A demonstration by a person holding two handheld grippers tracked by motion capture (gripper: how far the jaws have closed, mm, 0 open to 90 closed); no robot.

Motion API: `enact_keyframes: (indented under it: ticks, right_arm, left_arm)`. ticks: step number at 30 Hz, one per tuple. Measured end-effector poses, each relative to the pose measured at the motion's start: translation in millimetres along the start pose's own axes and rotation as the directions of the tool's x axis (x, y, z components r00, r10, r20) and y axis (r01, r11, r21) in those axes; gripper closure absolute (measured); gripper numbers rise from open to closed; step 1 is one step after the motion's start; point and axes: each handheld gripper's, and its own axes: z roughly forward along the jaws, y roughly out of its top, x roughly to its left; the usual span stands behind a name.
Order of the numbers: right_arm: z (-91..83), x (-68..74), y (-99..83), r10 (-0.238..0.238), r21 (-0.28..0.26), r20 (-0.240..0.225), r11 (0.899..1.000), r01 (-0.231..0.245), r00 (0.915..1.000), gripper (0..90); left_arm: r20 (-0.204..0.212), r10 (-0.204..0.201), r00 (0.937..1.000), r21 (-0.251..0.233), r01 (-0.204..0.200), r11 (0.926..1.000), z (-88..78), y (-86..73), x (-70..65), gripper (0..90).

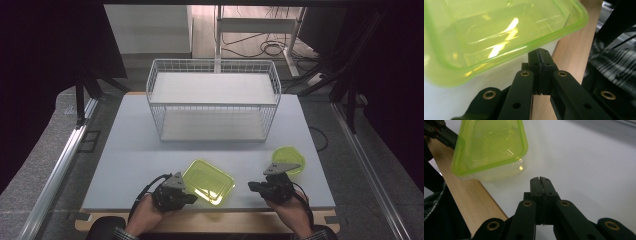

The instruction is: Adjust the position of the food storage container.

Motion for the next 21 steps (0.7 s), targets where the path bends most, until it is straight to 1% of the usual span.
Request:
enact_keyframes:
  ticks: [2, 4, 5, 6, 8, 9, 10, 15, 16, 18, 21]
  right_arm:
    - [2.0, 1.3, 0.0, 0.001, 0.002, -0.006, 1.0, -0.001, 1.0, 89.5]
    - [6.2, 5.0, 0.1, -0.002, 0.008, -0.023, 1.0, 0.003, 0.9997, 89.4]
    - [6.2, 5.0, 0.1, -0.002, 0.008, -0.023, 1.0, 0.003, 0.9997, 89.4]
    - [7.9, 6.7, 0.2, 0.001, 0.013, -0.031, 1.0, 0.0, 0.9995, 89.4]
    - [12.5, 8.9, 0.4, -0.009, 0.02, -0.044, 1.0, 0.01, 0.999, 89.4]
    - [14.7, 10.7, 0.6, -0.003, 0.03, -0.051, 1.0, 0.004, 0.9987, 89.4]
    - [17.3, 11.9, 0.8, -0.004, 0.035, -0.057, 0.999, 0.006, 0.9983, 89.4]
    - [30.5, 20.4, 4.0, 0.009, 0.056, -0.096, 0.998, -0.003, 0.9954, 89.4]
    - [33.1, 21.9, 5.0, 0.006, 0.063, -0.097, 0.998, 0.0, 0.9953, 89.4]
    - [37.9, 23.1, 6.8, 0.002, 0.071, -0.097, 0.997, 0.005, 0.9953, 89.3]
    - [42.9, 20.9, 9.0, 0.017, 0.089, -0.078, 0.996, -0.01, 0.9968, 89.3]
  left_arm:
    - [-0.039, -0.011, 0.9992, 0.001, 0.011, 0.9999, -12.2, -6.4, 7.8, 90.0]
    - [-0.084, -0.037, 0.9958, -0.001, 0.037, 0.9993, -25.2, -13.4, 18.2, 90.0]
    - [-0.11, -0.048, 0.9928, -0.002, 0.048, 0.9989, -31.6, -16.2, 24.6, 90.0]
    - [-0.139, -0.063, 0.9883, -0.01, 0.062, 0.998, -36.2, -18.2, 30.8, 90.0]
    - [-0.17, -0.099, 0.9805, -0.038, 0.094, 0.9948, -40.1, -18.7, 43.6, 90.0]
    - [-0.177, -0.108, 0.9782, -0.044, 0.102, 0.9938, -39.1, -17.0, 48.6, 90.0]
    - [-0.184, -0.101, 0.9777, -0.04, 0.095, 0.9947, -36.6, -14.1, 52.5, 89.9]
    - [-0.164, -0.06, 0.9847, -0.03, 0.055, 0.998, -16.6, 2.8, 64.0, 89.8]
    - [-0.156, -0.059, 0.986, -0.028, 0.055, 0.9981, -13.7, 4.8, 64.0, 89.8]
    - [-0.158, -0.052, 0.986, -0.021, 0.049, 0.9986, -10.4, 7.0, 62.6, 89.9]
    - [-0.143, -0.053, 0.9883, -0.02, 0.051, 0.9985, -10.9, 5.2, 59.8, 89.8]
